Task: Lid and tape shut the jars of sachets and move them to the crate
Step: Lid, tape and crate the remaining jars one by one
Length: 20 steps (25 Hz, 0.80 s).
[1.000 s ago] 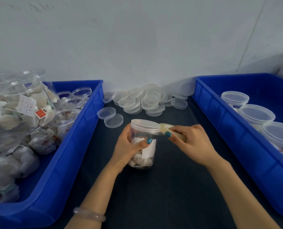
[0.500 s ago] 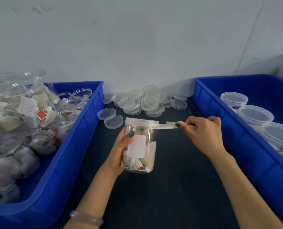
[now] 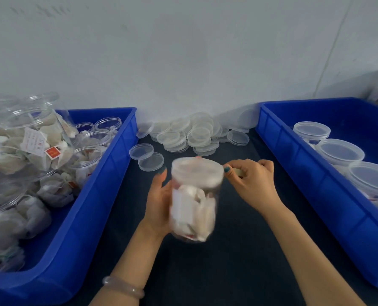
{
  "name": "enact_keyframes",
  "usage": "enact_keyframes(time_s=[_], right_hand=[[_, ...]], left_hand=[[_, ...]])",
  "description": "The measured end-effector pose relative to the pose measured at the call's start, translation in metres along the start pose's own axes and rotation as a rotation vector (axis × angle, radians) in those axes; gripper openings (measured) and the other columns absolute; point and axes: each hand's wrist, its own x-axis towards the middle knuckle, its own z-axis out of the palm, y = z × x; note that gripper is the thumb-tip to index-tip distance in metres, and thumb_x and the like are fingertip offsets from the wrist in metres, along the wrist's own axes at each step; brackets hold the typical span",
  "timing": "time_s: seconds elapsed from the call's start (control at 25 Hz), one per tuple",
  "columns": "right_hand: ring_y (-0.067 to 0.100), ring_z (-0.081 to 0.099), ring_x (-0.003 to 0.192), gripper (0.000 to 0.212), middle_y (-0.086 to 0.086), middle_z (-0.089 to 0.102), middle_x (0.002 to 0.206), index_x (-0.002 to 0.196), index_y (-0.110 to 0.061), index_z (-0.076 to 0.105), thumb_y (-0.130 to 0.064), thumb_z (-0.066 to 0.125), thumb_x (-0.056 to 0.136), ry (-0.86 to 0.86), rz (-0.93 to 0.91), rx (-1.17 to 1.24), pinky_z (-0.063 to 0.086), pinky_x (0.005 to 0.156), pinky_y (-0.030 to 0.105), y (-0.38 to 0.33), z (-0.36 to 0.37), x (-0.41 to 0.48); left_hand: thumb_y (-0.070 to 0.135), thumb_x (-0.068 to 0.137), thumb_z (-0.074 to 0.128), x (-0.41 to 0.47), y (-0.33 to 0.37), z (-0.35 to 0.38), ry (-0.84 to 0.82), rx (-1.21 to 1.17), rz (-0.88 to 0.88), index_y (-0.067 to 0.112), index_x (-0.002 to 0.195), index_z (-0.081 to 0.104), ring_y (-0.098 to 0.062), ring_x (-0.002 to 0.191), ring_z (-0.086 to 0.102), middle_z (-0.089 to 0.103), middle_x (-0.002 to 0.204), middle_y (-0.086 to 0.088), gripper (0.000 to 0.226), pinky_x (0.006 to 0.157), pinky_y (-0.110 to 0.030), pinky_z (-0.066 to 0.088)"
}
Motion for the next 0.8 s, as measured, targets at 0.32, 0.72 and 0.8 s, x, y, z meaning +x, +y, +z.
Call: enact_keyframes(time_s=[0.32, 0.72, 0.8], right_hand=[[0.004, 0.051, 0.070, 0.040, -0.011, 0.053, 0.058, 0.067, -0.035, 0.057, -0.068, 0.040, 0.082, 0.120, 0.139, 0.135, 0.023, 0.079, 0.032, -0.016, 0.040, -0.013], [-0.008, 0.051, 0.077, 0.049, -0.007, 0.053, 0.049, 0.060, -0.026, 0.056, -0.067, 0.051, 0.085, 0.222, 0.406, 0.200, 0.037, 0.079, 0.033, -0.010, 0.048, -0.022], [0.007, 0.054, 0.070, 0.056, -0.007, 0.053, 0.048, 0.059, -0.025, 0.055, -0.075, 0.044, 0.082, 0.195, 0.397, 0.198, 0.034, 0.074, 0.029, -0.011, 0.045, -0.019]], left_hand=[[0.016, 0.103, 0.048, 0.041, -0.016, 0.015, 0.393, 0.222, 0.294, 0.007, 0.106, 0.058, -0.017, 0.067, 0.068, 0.066, 0.080, -0.006, 0.014, 0.063, -0.031, 0.057], [0.097, 0.061, 0.034, 0.001, 0.003, 0.068, 0.579, 1.965, -0.011, 0.036, 0.128, 0.047, -0.007, 0.108, 0.058, 0.056, 0.122, 0.020, 0.091, 0.074, -0.036, 0.039], [0.097, 0.059, 0.044, -0.001, -0.012, 0.080, 0.478, 2.120, -0.071, 0.025, 0.140, 0.035, -0.014, 0.121, 0.048, 0.041, 0.136, 0.007, 0.109, 0.076, -0.034, 0.040]])
